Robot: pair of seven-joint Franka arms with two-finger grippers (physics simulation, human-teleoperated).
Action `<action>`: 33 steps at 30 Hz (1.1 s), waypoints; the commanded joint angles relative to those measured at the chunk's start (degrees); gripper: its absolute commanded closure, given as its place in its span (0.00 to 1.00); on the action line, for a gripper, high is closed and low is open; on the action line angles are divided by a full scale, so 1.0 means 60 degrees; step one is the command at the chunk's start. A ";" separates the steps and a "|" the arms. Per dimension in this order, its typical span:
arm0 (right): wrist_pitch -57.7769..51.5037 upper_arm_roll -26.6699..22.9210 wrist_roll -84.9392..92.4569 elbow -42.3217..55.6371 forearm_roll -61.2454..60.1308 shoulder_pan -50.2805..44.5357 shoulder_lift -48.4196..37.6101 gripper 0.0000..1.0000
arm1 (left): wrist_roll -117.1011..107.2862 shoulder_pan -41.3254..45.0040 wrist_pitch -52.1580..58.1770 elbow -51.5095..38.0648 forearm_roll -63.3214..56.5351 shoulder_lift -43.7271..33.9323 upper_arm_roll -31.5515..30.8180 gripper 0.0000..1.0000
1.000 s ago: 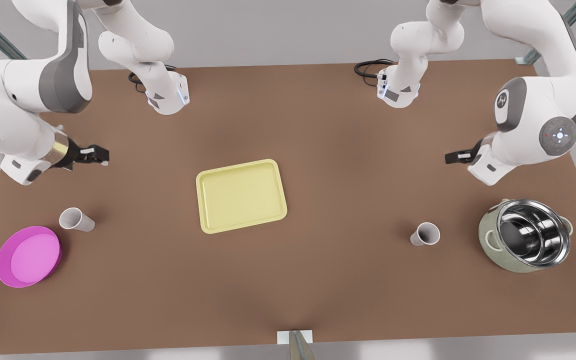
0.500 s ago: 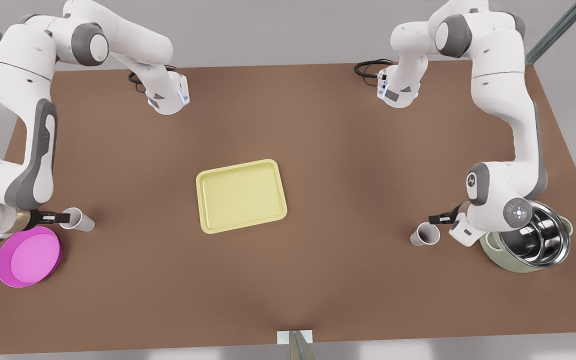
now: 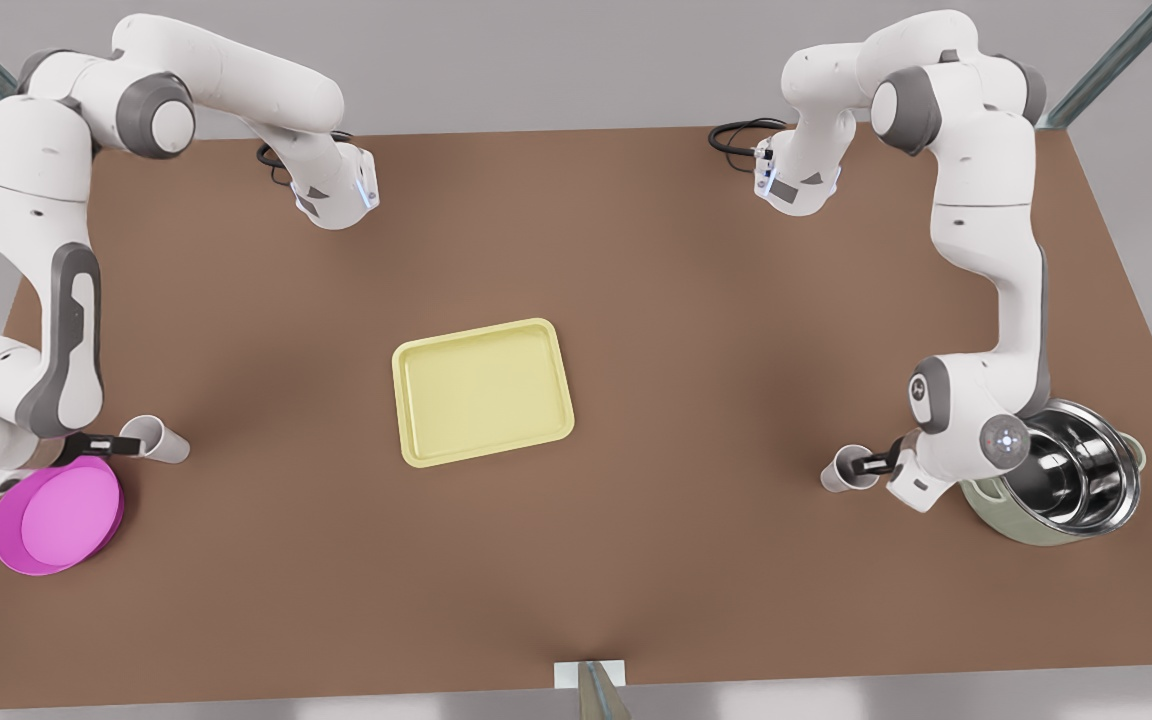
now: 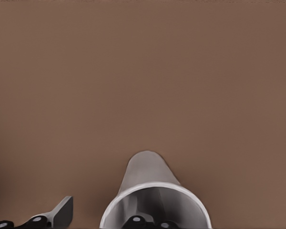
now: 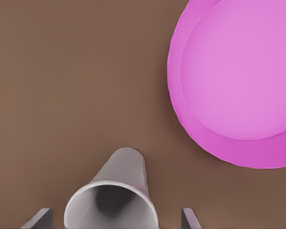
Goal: Use both arms to respectively pick up the white IKEA cups from the middle-left and middle-right positions, then place the white IKEA cups onto the middle-middle tray, ensuring that the cups remain upright and do not tip over
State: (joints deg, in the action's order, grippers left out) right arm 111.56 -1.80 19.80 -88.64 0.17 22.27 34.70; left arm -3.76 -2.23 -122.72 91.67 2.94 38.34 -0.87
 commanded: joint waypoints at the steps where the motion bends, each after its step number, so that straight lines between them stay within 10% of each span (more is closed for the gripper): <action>1: 0.1137 -0.0007 0.1460 -0.0431 -0.0102 0.0068 -0.0173 0.00 | 0.0026 -0.0009 -0.0215 -0.0015 0.0096 -0.0003 -0.0002 0.60; 11: 0.1942 -0.0007 0.1944 -0.1119 -0.0102 0.0434 -0.0114 0.00 | -0.0529 0.0517 0.0985 -0.0132 0.0580 -0.0706 -0.0075 0.79; 15: 0.2573 -0.0007 0.2061 -0.1603 -0.0102 0.0566 -0.0085 0.00 | -0.5173 0.3242 0.2612 -0.1377 0.0125 -0.0692 -0.0104 0.78; 18: 0.2661 -0.0007 0.2061 -0.1706 -0.0102 0.0566 -0.0012 0.00 | -1.0384 0.4327 0.2335 -0.2840 0.0096 0.0156 -0.1977 0.78; 29: 0.2617 0.0096 0.2486 -0.1838 -0.0029 0.0302 -0.0159 0.79 | -1.2499 0.5953 -0.0141 -0.3897 0.0081 0.2106 -0.2727 0.77; 33: 0.2076 0.0769 0.2428 -0.1838 -0.0058 0.0126 -0.0773 0.79 | -1.2528 0.6041 -0.0478 -0.3780 0.0081 0.2253 -0.2727 0.77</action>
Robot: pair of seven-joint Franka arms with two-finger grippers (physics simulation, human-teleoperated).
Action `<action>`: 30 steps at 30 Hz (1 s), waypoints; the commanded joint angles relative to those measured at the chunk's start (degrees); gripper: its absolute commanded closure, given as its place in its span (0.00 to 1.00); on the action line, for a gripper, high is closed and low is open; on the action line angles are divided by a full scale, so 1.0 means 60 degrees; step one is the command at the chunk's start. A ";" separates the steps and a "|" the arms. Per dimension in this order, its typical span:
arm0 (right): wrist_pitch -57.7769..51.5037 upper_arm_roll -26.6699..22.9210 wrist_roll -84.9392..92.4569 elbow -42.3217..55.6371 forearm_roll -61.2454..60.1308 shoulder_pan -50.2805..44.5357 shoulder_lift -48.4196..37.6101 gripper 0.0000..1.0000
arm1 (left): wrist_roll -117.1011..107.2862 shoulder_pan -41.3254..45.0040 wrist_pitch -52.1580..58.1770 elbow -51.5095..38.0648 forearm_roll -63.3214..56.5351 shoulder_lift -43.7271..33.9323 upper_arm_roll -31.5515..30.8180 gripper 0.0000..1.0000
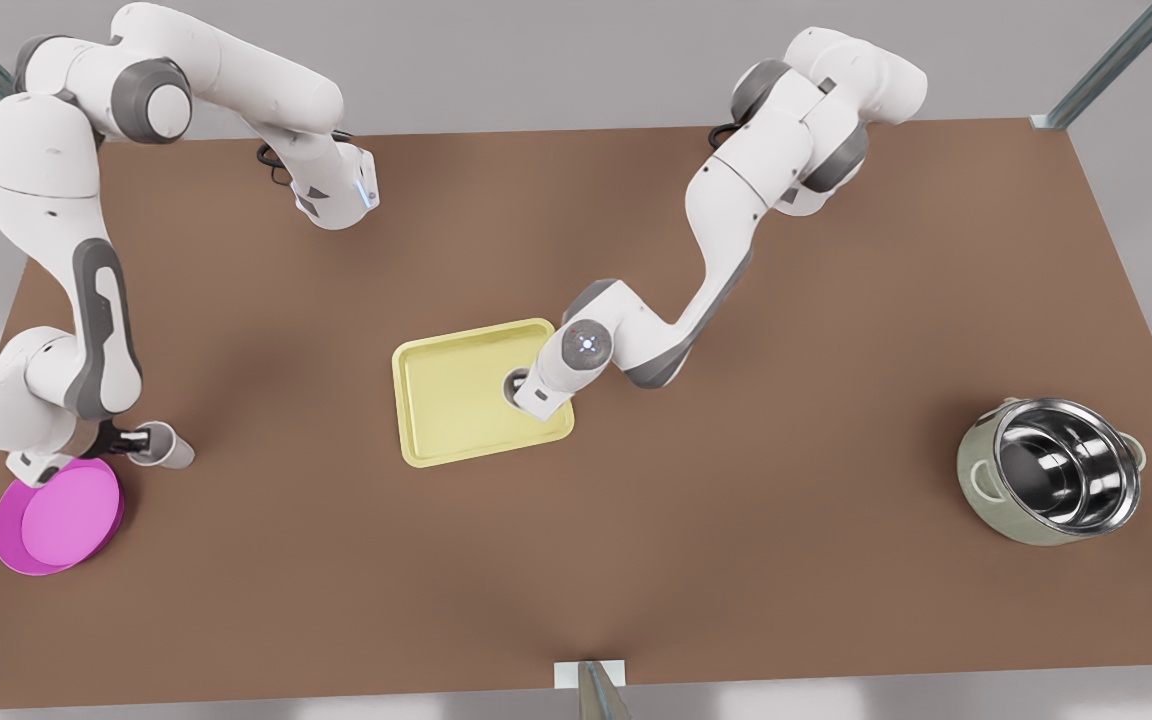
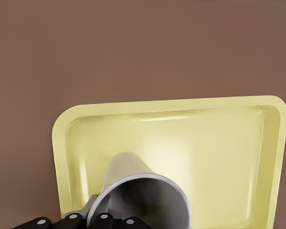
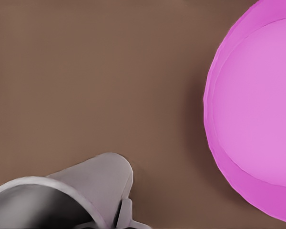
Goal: Use both arms to respectively pick up the white IKEA cups from the middle-left and middle-right positions, then place the white IKEA cups onto the middle-middle tray, ensuring that the cups remain upright and do not tip over
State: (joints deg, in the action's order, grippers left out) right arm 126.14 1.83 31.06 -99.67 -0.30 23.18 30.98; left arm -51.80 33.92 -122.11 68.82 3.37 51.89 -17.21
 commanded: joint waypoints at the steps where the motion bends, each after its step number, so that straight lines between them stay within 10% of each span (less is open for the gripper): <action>1: -0.0559 0.0456 0.0493 0.0029 0.0007 -0.0215 -0.0402 0.79 | -0.4506 0.0015 -0.0596 0.0029 0.0010 0.0024 -0.0003 0.77; 4: -0.0647 0.1437 0.0566 0.0146 0.0021 -0.1065 -0.0637 0.79 | -0.4506 0.0029 -0.0786 0.0073 -0.0004 0.0171 -0.0003 0.75; 7: -0.0647 0.1658 0.0434 0.0395 0.0007 -0.2661 -0.0578 0.79 | -0.4476 0.0015 -0.0786 0.0073 -0.0004 0.0171 -0.0003 0.34; 12: -0.0588 0.1658 0.0302 0.1186 -0.0842 -0.4668 0.0124 0.79 | -0.4462 0.0015 -0.0772 0.0073 -0.0004 0.0156 -0.0003 0.00; 22: -0.0486 0.1863 0.0405 -0.0542 -0.1033 -0.5328 -0.0651 0.79 | -0.4945 -0.0102 0.0678 0.0131 0.0054 -0.0532 -0.0208 0.00; 26: -0.0310 0.1922 0.0405 -0.0791 -0.1033 -0.5460 -0.0549 0.79 | -0.1565 -0.2108 0.7854 -0.0981 -0.0179 -0.2979 -0.0721 0.00; 30: -0.0105 0.1922 0.0346 -0.0835 -0.0945 -0.5519 -0.0300 0.79 | 0.3872 -0.5009 1.0024 -0.1788 -0.1996 -0.3476 -0.0750 0.00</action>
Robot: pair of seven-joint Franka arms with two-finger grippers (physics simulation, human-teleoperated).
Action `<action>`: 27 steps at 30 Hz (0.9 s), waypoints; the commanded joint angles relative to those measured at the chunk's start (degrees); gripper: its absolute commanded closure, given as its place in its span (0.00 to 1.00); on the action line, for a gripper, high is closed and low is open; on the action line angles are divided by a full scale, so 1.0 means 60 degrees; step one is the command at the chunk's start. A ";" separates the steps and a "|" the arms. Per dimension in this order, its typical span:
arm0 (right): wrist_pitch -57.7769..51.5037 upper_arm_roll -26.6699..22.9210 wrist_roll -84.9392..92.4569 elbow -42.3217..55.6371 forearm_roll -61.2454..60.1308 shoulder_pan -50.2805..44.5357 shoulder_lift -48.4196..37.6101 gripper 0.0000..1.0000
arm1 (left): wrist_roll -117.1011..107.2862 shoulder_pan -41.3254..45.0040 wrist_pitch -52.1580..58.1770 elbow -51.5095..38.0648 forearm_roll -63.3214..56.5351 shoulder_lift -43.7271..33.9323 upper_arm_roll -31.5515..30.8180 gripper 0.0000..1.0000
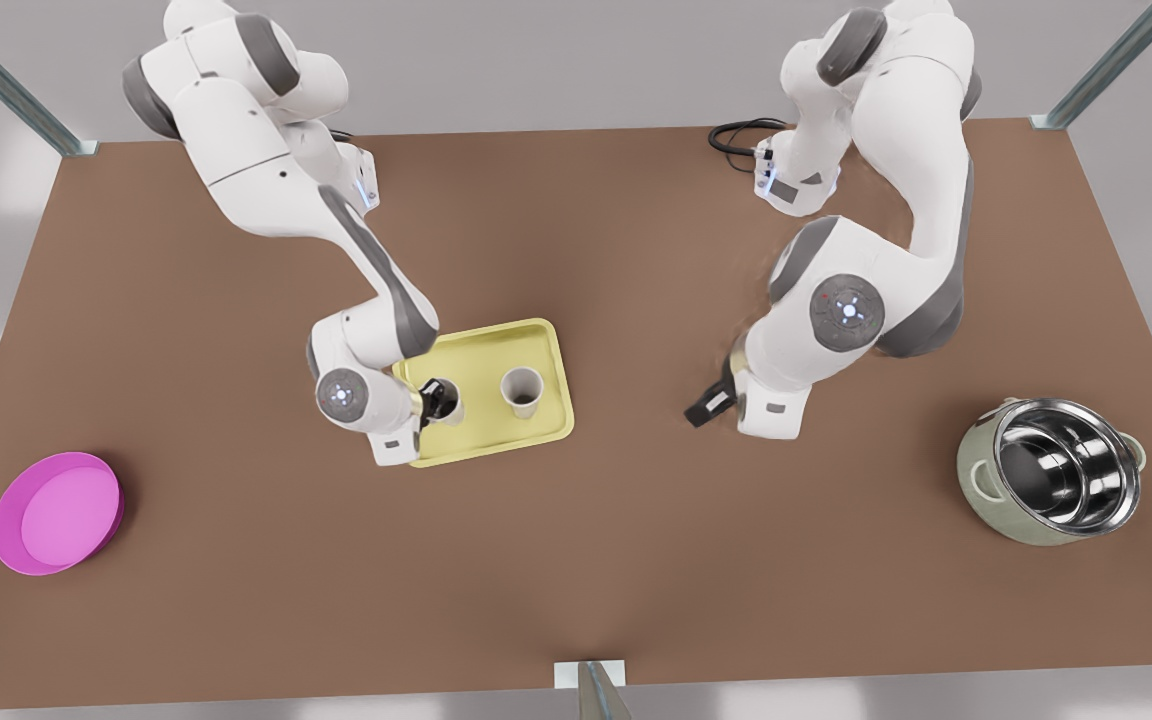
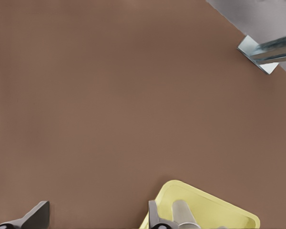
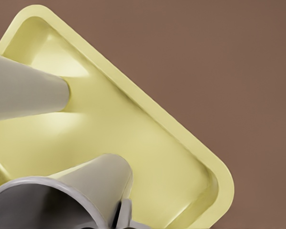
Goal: Use both arms to respectively pick up the white IKEA cups from the middle-left and middle-right positions, then place the white IKEA cups onto the middle-middle tray, ensuring that the cups remain upright and do not tip over
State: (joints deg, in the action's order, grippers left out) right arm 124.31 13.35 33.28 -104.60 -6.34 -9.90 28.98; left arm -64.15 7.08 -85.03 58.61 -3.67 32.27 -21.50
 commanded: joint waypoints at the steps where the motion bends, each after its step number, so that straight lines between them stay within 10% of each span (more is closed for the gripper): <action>1: 0.0257 0.0002 -0.0024 -0.0027 0.0061 -0.0005 0.0048 0.79 | 0.6325 -0.0842 0.3786 -0.0072 -0.0985 -0.0237 -0.0020 0.00; 3: 0.0389 0.0002 -0.0024 -0.0071 0.0061 0.0009 0.0121 0.79 | 1.0249 0.0372 0.1268 0.3748 -0.0839 -0.2989 0.2980 0.00; 5: 0.0507 -0.0012 -0.0024 -0.0144 0.0076 0.0024 0.0121 0.79 | 1.1086 0.0374 0.1353 0.3898 -0.0575 -0.3152 0.3246 0.00; 7: 0.0551 0.0002 -0.0024 -0.0144 0.0076 0.0097 0.0165 0.00 | 1.1072 0.0374 0.2073 0.3898 -0.0136 -0.3401 0.3612 0.00; 22: -0.0020 0.0002 0.0123 0.0192 -0.0056 0.0360 -0.0420 0.00 | 1.0662 0.0256 0.2262 0.3913 0.0465 -0.2874 0.3261 0.00; 27: -0.3800 -0.0993 -0.5326 0.2741 0.1786 0.1562 0.0106 0.00 | 1.0662 0.0300 0.2233 0.3927 0.0465 -0.2874 0.3246 0.00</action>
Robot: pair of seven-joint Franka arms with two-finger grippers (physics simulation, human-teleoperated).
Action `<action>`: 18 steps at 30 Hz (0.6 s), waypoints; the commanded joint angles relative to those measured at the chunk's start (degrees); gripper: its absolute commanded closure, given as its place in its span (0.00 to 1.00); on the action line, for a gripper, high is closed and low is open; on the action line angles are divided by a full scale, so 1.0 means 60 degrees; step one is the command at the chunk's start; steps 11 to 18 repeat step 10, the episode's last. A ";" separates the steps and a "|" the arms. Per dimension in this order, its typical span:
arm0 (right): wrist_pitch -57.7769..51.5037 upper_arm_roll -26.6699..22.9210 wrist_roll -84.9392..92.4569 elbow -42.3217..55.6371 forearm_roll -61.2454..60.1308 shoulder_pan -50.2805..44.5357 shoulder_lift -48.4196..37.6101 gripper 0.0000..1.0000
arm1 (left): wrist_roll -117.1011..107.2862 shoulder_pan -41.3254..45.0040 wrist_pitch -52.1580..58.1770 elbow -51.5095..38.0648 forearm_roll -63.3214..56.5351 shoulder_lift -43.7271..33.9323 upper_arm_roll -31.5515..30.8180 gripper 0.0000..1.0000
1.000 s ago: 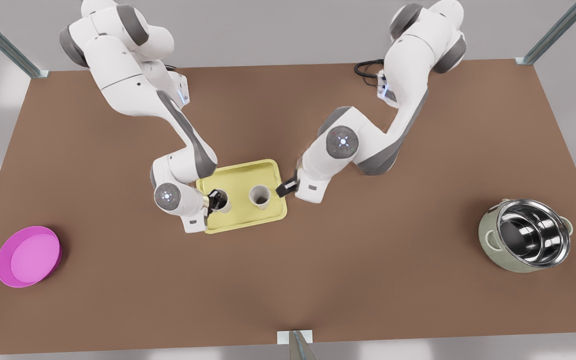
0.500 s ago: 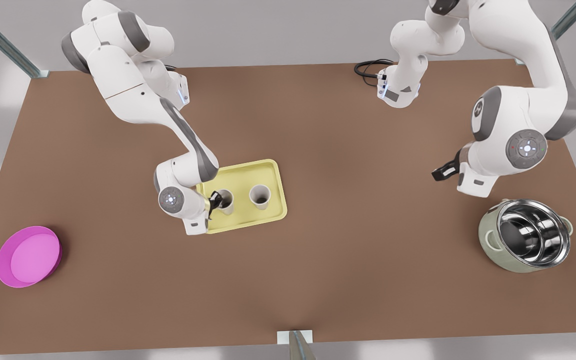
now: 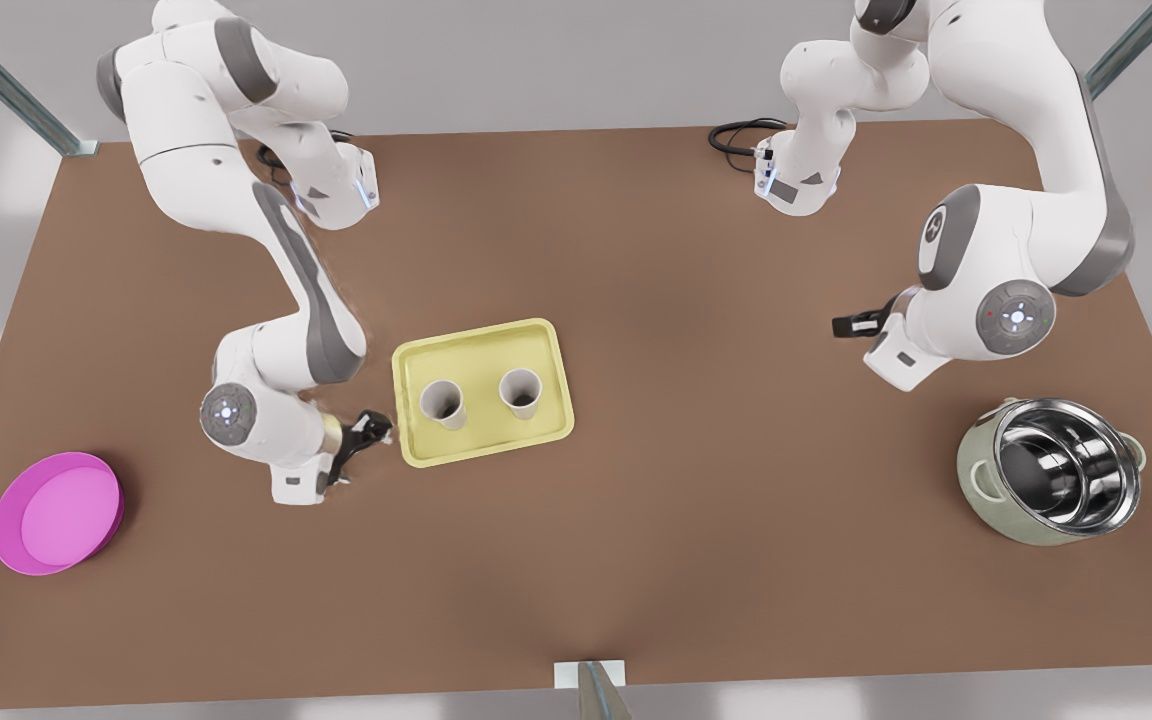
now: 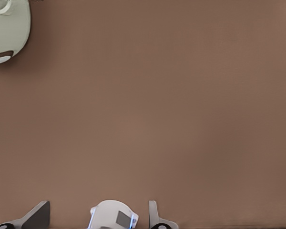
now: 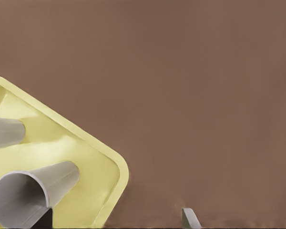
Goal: Use both arms to respectively pick up the white IKEA cups from the middle-left and middle-right positions, then place the white IKEA cups onto the middle-middle tray, ensuring that the cups remain upright and do not tip over
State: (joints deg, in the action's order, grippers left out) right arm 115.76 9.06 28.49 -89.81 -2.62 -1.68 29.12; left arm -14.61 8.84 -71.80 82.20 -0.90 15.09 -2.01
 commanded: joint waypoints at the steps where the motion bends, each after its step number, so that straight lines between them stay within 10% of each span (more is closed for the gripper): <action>1: -0.2448 -0.0396 -0.4558 0.0876 0.2106 0.0339 0.0273 0.00 | 0.2406 0.0021 0.0013 -0.0003 0.0004 -0.0011 -0.0002 0.00; 3: -0.3794 -0.0512 -0.4529 0.2414 0.1505 0.0896 -0.0209 0.00 | 0.2406 0.0006 0.0013 -0.0003 0.0004 -0.0011 -0.0002 0.00; 6: -0.4498 -0.0748 -0.4572 0.0423 0.1476 0.0705 -0.3783 0.00 | 0.2406 0.0006 0.0013 -0.0003 0.0004 0.0033 -0.0002 0.00; 18: -0.4704 -0.0850 -0.4572 0.0378 0.1461 0.0617 -0.4151 0.00 | 0.2406 0.0006 0.0057 -0.0003 0.0004 0.0033 -0.0002 0.00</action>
